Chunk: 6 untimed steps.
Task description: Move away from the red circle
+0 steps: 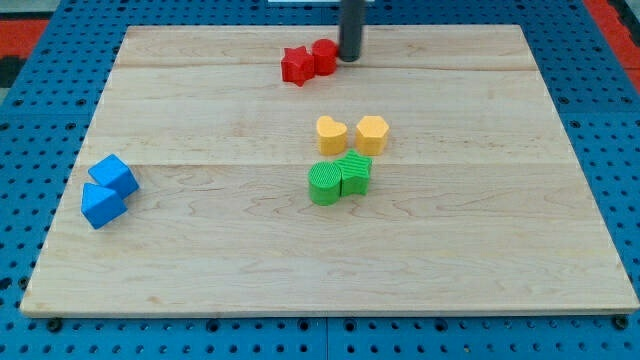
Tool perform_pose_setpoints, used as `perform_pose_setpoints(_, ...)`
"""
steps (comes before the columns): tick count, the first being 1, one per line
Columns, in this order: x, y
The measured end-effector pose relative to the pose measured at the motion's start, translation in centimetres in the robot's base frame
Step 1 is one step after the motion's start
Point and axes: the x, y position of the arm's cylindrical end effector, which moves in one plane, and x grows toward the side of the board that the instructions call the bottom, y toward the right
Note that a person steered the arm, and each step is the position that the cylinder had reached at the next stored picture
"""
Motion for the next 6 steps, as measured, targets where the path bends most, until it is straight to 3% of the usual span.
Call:
perform_pose_setpoints(2, 0.0, -11.0)
perform_pose_setpoints(4, -2.6, -20.0)
perform_pose_setpoints(6, -2.2, -17.6)
